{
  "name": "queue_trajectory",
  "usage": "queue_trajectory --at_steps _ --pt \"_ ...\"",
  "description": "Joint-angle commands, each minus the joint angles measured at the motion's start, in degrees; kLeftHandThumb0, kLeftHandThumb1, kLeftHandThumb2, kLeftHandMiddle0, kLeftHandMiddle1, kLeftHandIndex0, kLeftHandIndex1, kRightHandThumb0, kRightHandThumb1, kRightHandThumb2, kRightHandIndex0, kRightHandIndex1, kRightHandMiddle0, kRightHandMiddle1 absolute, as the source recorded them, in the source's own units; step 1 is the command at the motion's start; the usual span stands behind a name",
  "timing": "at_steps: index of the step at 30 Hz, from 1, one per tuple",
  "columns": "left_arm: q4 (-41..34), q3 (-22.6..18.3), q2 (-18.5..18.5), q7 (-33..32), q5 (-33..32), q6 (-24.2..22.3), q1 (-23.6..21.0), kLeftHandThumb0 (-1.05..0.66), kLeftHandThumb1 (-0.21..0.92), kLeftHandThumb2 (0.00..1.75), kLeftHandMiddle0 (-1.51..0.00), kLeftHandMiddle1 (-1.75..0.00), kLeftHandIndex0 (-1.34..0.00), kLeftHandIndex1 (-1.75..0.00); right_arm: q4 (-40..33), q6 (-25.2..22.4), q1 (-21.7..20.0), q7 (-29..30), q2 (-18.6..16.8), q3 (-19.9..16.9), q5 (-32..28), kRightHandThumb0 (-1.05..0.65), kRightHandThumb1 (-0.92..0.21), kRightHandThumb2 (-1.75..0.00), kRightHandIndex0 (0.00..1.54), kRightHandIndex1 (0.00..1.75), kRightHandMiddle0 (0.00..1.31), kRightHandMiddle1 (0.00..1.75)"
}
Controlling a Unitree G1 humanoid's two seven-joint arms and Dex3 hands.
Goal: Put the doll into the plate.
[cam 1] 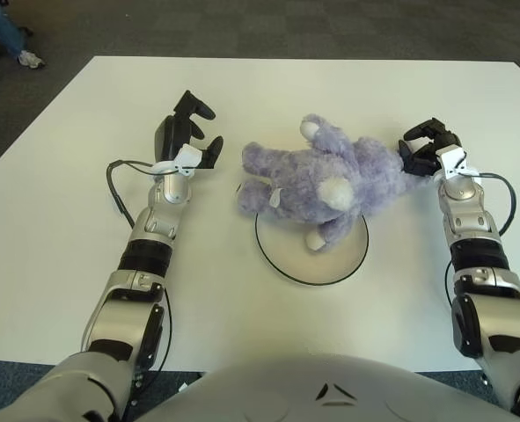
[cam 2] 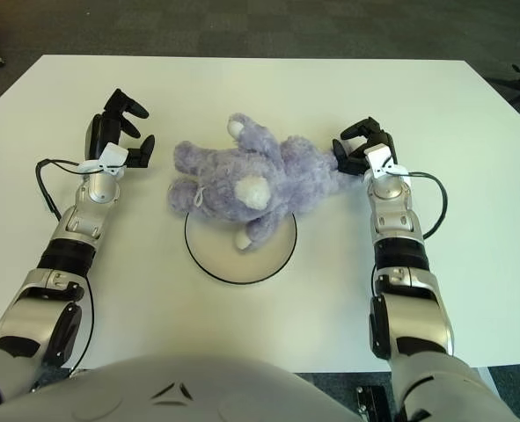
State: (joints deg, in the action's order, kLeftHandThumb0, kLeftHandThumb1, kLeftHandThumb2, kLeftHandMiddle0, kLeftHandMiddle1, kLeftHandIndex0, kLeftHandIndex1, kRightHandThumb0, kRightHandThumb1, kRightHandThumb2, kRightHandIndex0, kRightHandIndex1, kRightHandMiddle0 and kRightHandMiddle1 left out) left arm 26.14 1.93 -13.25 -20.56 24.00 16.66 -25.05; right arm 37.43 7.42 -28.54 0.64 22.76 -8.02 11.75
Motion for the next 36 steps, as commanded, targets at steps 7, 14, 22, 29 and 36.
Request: queue_trajectory --at_steps 7,14,22,29,36 --pt "2.5 0.8 -0.4 -0.1 -0.6 2.7 0.2 -0.01 0.24 1.41 -0.72 -1.73 -0.42 -1.71 -0.9 1.9 1.6 -0.4 -1.3 2.7 -0.3 -0.01 -0.34 -1.27 0.62 1.74 0.39 1.65" --pt "3.7 1.3 -0.7 -0.4 -0.4 5.5 0.2 -0.01 0.22 1.43 -0.72 -1.73 -0.43 -1.71 -0.4 2.1 2.2 -1.2 -0.8 4.8 0.5 -0.01 -0.34 -1.28 0.63 1.75 0.40 1.65" --pt "3.7 1.3 -0.7 0.6 -0.9 6.2 0.5 -0.01 0.19 1.46 -0.74 -1.75 -0.46 -1.69 -0.4 4.8 3.7 -1.6 -0.4 6.7 1.0 -0.01 -0.31 -1.31 0.64 1.74 0.42 1.65" --pt "3.7 1.4 -0.8 0.9 -1.1 7.0 0.7 -0.01 0.20 1.46 -0.74 -1.73 -0.45 -1.72 -6.1 5.8 7.8 -3.4 0.7 7.6 0.9 -0.01 -0.30 -1.32 0.64 1.74 0.43 1.65" --pt "3.6 1.4 -0.9 1.4 -1.4 7.7 0.9 -0.01 0.20 1.45 -0.75 -1.71 -0.43 -1.73 -14.1 4.9 13.2 -5.7 1.5 6.9 -0.6 -0.01 -0.31 -1.30 0.64 1.72 0.43 1.65"
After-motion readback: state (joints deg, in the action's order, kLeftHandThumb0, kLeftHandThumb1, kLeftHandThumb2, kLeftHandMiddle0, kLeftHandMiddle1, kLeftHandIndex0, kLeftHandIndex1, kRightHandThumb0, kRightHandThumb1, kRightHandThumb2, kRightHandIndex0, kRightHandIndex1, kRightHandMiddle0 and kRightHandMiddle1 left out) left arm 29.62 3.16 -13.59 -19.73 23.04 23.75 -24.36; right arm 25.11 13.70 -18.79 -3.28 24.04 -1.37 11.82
